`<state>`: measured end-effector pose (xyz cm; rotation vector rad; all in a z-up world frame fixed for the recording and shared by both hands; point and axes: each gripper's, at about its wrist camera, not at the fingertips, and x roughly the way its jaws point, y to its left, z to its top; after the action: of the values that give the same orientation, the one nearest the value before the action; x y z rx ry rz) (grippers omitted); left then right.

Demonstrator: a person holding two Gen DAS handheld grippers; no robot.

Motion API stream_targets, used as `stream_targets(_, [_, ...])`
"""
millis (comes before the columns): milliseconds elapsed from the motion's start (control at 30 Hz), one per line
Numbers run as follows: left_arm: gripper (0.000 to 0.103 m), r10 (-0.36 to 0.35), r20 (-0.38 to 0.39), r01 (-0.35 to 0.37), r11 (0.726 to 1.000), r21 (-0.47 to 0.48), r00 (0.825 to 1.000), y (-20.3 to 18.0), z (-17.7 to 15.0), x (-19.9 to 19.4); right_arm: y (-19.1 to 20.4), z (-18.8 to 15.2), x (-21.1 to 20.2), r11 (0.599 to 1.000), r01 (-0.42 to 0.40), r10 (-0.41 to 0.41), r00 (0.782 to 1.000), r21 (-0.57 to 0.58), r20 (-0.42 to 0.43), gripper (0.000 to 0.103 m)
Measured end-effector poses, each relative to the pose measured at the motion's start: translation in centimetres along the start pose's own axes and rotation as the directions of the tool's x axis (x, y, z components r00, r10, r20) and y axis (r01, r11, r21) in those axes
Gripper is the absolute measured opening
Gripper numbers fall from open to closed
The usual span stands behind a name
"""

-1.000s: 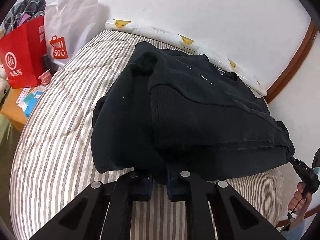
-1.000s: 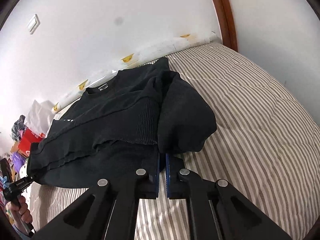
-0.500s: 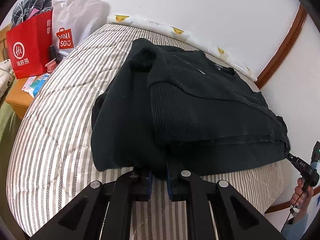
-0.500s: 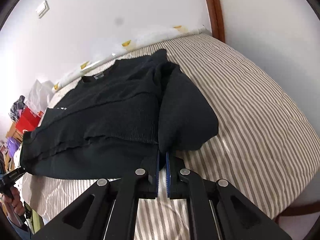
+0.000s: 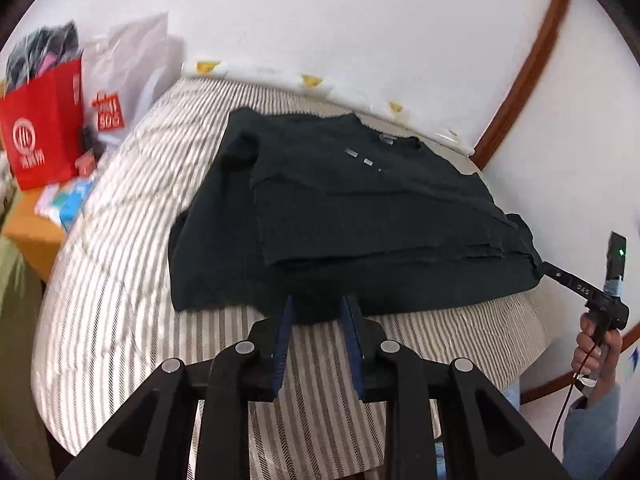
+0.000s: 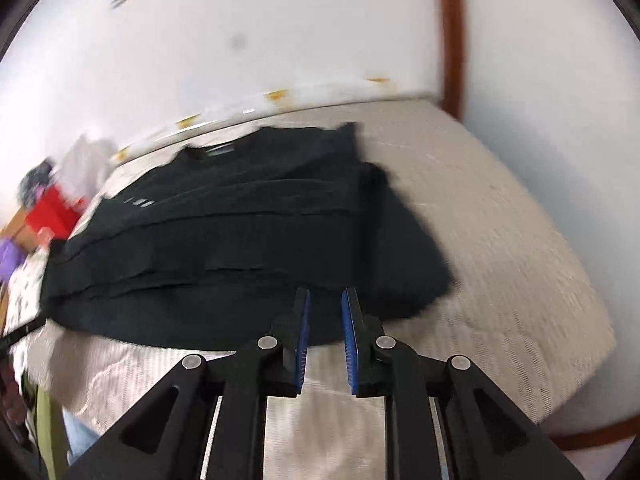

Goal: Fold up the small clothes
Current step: 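Press the folded bundle flat with both grippers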

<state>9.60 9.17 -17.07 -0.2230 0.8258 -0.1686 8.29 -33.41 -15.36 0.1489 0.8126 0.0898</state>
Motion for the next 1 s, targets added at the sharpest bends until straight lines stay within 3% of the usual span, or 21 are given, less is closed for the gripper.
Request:
stream_targets(167, [0.024, -0.003, -0.028, 0.003, 1.0, 0.004, 1.0, -0.1, 0.8, 1.9, 2.5, 0.0, 3.0, 0.998, -0.037, 0.034, 0.998, -0.045, -0.057, 0.016])
stream_targets(400, [0.023, 0.025, -0.113, -0.024, 1.0, 0.012, 0.993, 0.2, 1.3, 5.8, 2.1, 0.3, 4.6, 1.0, -0.013, 0.011, 0.995, -0.021, -0.096, 0.01])
stream_targets(567, [0.023, 0.057, -0.115, -0.051, 0.997, 0.05, 0.992, -0.3, 2.9, 6.4, 1.7, 1.7, 5.9, 0.999, 0.046, -0.047, 0.992, -0.011, -0.114, 0.009])
stream_targets(767, [0.023, 0.061, -0.095, -0.055, 0.997, 0.06, 0.994, 0.1, 4.9, 7.0, 1.1, 3.6, 7.4, 1.0, 0.014, -0.012, 0.996, 0.021, -0.087, 0.009])
stream_targets(1000, [0.023, 0.061, -0.061, -0.059, 0.998, 0.038, 0.996, 0.6, 8.8, 8.6, 0.8, 8.2, 9.3, 0.995, -0.048, 0.051, 0.998, 0.082, -0.036, 0.009])
